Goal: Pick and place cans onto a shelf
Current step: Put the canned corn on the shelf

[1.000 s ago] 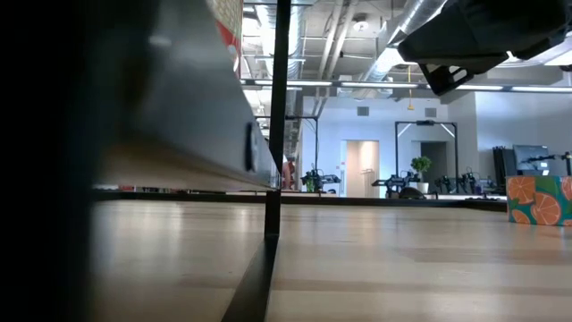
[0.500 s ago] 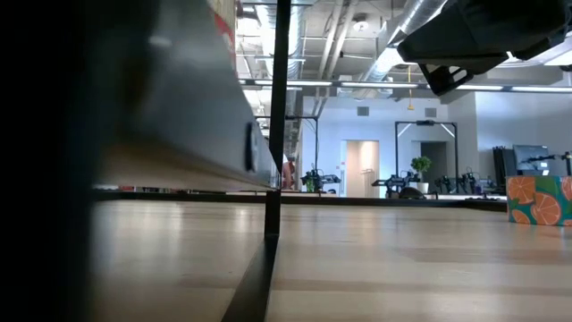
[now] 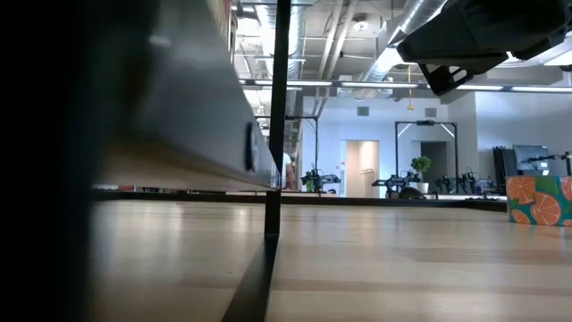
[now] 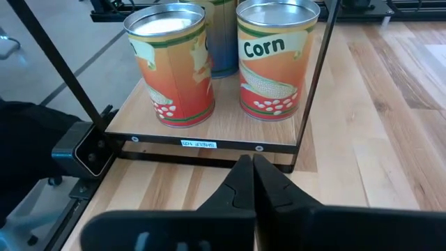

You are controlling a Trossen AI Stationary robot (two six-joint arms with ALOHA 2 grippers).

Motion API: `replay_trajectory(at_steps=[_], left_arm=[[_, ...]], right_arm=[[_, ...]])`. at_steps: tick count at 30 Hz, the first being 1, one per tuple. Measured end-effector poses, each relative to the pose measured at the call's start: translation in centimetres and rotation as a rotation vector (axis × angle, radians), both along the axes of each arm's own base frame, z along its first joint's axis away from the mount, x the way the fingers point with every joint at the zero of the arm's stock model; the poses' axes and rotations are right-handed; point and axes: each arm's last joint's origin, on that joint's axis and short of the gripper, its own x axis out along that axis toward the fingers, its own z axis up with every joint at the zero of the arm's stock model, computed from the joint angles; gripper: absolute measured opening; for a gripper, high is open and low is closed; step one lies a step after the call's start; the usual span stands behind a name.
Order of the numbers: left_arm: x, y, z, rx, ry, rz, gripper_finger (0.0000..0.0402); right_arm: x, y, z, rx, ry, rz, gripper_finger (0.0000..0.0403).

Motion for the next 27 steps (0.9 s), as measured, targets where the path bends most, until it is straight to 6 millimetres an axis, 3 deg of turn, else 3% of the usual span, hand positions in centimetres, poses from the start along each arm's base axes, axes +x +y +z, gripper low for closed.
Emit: replay_trajectory(at_steps=[14,27], left_arm=[[0.3,0.0,-1.7,0.064,0.057,0.004,0.0],[0.0,0.3,-1.3,0.101,0.099,0.022,0.0]], right_arm=[[0.0,0.1,0.0,0.001,-0.001,0.003,0.0004],[0.0,0.1,0.0,0.001,-0.001,0.005,0.0003]])
